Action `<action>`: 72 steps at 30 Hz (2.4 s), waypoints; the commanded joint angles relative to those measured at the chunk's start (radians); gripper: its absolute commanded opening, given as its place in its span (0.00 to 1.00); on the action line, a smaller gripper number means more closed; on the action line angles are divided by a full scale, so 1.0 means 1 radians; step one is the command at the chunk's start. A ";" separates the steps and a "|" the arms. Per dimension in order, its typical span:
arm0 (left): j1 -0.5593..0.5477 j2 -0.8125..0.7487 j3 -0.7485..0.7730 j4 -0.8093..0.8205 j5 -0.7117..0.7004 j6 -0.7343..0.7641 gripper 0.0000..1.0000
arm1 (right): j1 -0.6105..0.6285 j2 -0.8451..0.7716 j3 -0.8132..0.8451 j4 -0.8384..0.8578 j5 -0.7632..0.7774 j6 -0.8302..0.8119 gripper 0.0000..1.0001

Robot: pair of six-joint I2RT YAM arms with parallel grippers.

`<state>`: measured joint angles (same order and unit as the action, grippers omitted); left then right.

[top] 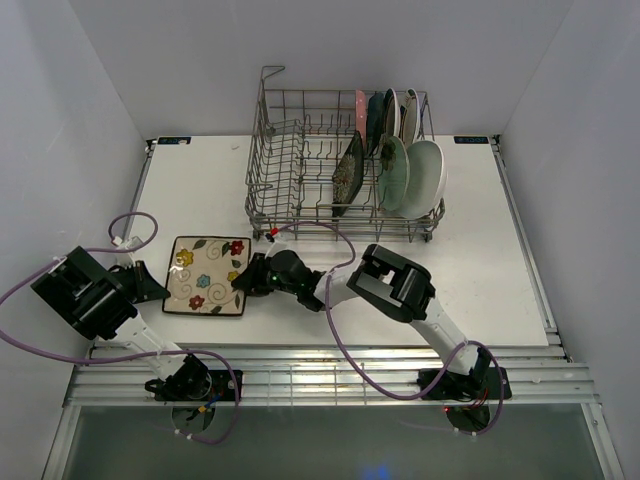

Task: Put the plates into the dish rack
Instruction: Pick up the plate at the center of the board, then insert the plate into the dish rack.

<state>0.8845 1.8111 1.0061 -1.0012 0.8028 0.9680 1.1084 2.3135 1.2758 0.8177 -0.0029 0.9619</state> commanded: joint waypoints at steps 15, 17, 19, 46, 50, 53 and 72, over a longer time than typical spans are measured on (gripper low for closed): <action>0.001 -0.045 0.127 -0.134 0.108 0.093 0.18 | 0.011 -0.107 -0.156 0.006 -0.003 0.115 0.08; 0.013 -0.041 0.144 -0.171 0.128 0.115 0.34 | 0.011 -0.123 -0.179 0.014 -0.003 0.106 0.08; 0.024 -0.036 0.172 -0.212 0.157 0.129 0.53 | 0.011 -0.143 -0.194 0.023 -0.003 0.103 0.08; 0.077 -0.055 0.255 -0.402 0.315 0.273 0.89 | 0.080 -0.497 -0.332 -0.095 0.221 -0.207 0.08; 0.077 -0.055 0.235 -0.402 0.320 0.275 0.90 | 0.084 -0.523 -0.326 -0.117 0.233 -0.250 0.08; 0.079 -0.056 0.212 -0.402 0.325 0.282 0.91 | 0.087 -0.534 -0.302 -0.150 0.239 -0.291 0.08; 0.074 -0.228 0.055 -0.103 0.308 0.063 0.97 | 0.119 -0.657 -0.092 -0.431 0.372 -0.575 0.08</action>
<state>0.9543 1.6341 1.0687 -1.1950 1.0798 1.0828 1.2247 1.7481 1.1042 0.3515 0.2813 0.4931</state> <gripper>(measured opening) 0.964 0.133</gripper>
